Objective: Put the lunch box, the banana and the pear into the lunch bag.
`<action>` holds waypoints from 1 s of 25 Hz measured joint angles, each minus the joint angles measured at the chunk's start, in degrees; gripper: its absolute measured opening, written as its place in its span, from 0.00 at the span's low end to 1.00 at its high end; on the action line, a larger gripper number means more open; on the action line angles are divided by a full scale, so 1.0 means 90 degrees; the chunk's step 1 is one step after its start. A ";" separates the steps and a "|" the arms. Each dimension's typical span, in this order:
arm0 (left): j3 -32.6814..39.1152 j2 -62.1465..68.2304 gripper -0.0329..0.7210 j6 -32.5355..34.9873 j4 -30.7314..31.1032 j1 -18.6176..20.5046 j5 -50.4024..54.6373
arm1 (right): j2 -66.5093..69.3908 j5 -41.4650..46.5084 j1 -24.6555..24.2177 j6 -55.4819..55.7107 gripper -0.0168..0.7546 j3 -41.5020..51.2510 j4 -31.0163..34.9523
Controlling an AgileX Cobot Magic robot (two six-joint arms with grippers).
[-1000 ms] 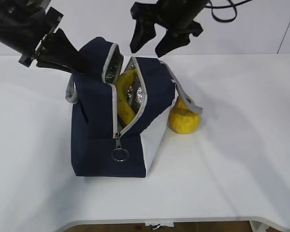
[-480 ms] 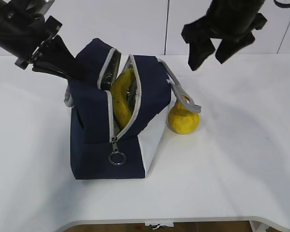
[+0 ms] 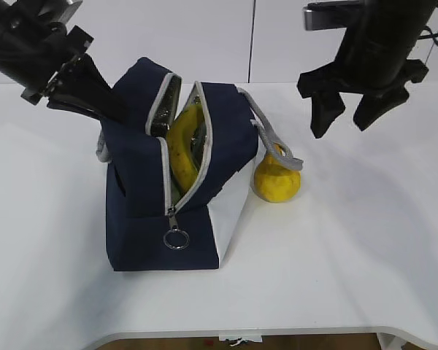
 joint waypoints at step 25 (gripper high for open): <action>0.0000 0.0000 0.06 0.0000 0.0015 0.0000 0.0000 | 0.0334 -0.1160 0.0020 -0.0199 0.71 0.1242 0.1590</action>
